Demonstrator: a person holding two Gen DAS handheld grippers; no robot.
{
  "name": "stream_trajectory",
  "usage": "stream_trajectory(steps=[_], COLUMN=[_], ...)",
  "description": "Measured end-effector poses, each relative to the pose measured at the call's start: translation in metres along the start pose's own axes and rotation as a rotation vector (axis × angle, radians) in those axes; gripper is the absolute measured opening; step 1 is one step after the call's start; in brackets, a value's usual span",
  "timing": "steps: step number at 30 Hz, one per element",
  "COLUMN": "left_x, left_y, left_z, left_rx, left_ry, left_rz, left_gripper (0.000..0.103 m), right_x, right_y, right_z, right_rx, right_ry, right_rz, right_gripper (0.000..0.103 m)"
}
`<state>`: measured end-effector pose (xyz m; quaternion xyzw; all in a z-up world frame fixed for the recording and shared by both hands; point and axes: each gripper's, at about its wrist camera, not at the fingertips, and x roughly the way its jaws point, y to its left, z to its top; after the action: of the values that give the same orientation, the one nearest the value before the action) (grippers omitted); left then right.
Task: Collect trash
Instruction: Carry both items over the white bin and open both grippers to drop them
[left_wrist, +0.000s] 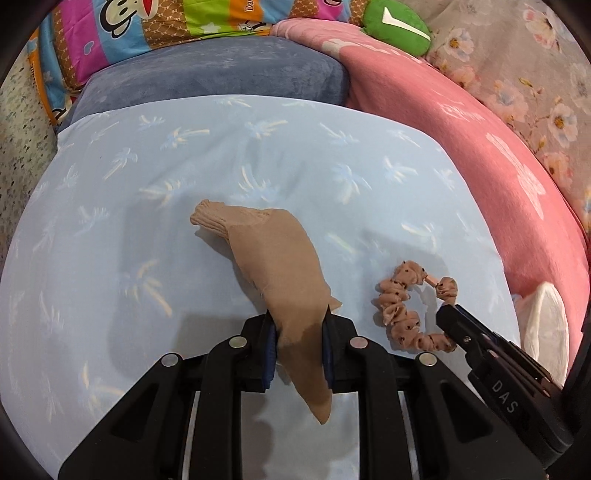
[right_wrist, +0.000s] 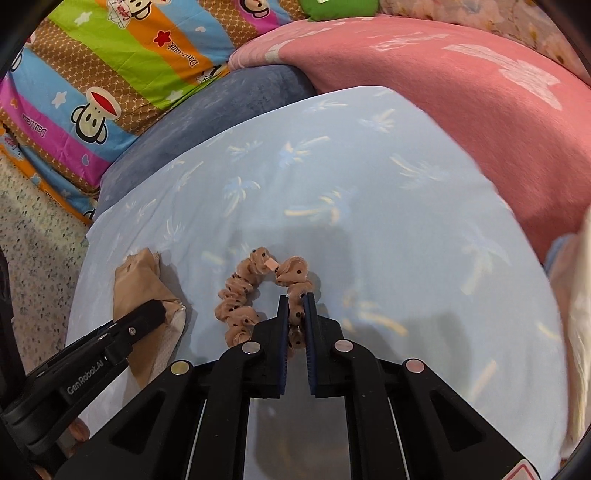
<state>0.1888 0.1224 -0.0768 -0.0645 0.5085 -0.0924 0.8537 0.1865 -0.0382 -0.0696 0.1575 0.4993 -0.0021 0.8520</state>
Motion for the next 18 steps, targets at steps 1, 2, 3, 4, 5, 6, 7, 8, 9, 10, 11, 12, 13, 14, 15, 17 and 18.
stream_trajectory(steps=[1,2,3,4,5,6,7,8,9,10,11,12,13,14,15,17,18], left_x=[-0.004,-0.007,-0.01,-0.013,-0.017,-0.019,-0.021,-0.024,-0.027,-0.03,-0.033,-0.035,-0.038,-0.04,-0.042,-0.044,-0.046], left_y=[-0.004,-0.008,-0.012,-0.017,-0.022,-0.027,-0.033,-0.038,-0.043,-0.05,-0.056,-0.062,-0.069,-0.075,-0.081,-0.092,-0.099], left_z=[-0.005,-0.01,-0.015,-0.019,-0.024,-0.028,-0.032,-0.036,-0.039,-0.043,-0.045,-0.049,-0.053,-0.055,-0.057,-0.06,-0.061], left_rx=[0.007,0.012,0.017,0.025,0.032,0.039,0.05,0.059,0.067,0.076,0.086,0.095,0.105,0.117,0.125,0.144,0.155], left_ry=[0.001,0.003,0.003,0.002,0.002,0.002,0.003,0.002,-0.001,-0.003,-0.005,-0.007,-0.01,-0.012,-0.014,-0.017,-0.019], left_rz=[-0.005,-0.007,-0.012,-0.018,-0.02,-0.023,-0.027,-0.029,-0.034,-0.038,-0.041,-0.043,-0.046,-0.05,-0.052,-0.06,-0.064], left_gripper=[0.019,0.019,0.019,0.019,0.019,0.019,0.019,0.019,0.019,0.019,0.019,0.019,0.019,0.019,0.019,0.019,0.019], right_x=[-0.008,-0.016,-0.026,-0.033,-0.043,-0.05,-0.059,-0.068,-0.075,-0.082,-0.09,-0.095,-0.102,-0.107,-0.114,-0.123,-0.129], right_y=[-0.005,-0.009,-0.015,-0.019,-0.023,-0.028,-0.031,-0.036,-0.041,-0.045,-0.05,-0.054,-0.059,-0.063,-0.068,-0.078,-0.083], right_z=[-0.005,-0.01,-0.016,-0.02,-0.024,-0.027,-0.031,-0.034,-0.036,-0.039,-0.042,-0.043,-0.044,-0.045,-0.046,-0.047,-0.048], right_rx=[0.006,0.012,0.019,0.022,0.025,0.025,0.024,0.024,0.026,0.031,0.038,0.042,0.046,0.049,0.053,0.059,0.063], right_ry=[-0.005,-0.011,-0.02,-0.027,-0.038,-0.048,-0.06,-0.072,-0.082,-0.092,-0.104,-0.113,-0.123,-0.131,-0.141,-0.155,-0.164], right_rz=[0.0,-0.002,-0.005,-0.007,-0.013,-0.019,-0.027,-0.034,-0.039,-0.042,-0.046,-0.049,-0.054,-0.058,-0.063,-0.071,-0.077], right_gripper=[0.008,0.008,0.008,0.008,0.008,0.008,0.008,0.008,0.008,0.008,0.008,0.008,0.008,0.008,0.008,0.008,0.008])
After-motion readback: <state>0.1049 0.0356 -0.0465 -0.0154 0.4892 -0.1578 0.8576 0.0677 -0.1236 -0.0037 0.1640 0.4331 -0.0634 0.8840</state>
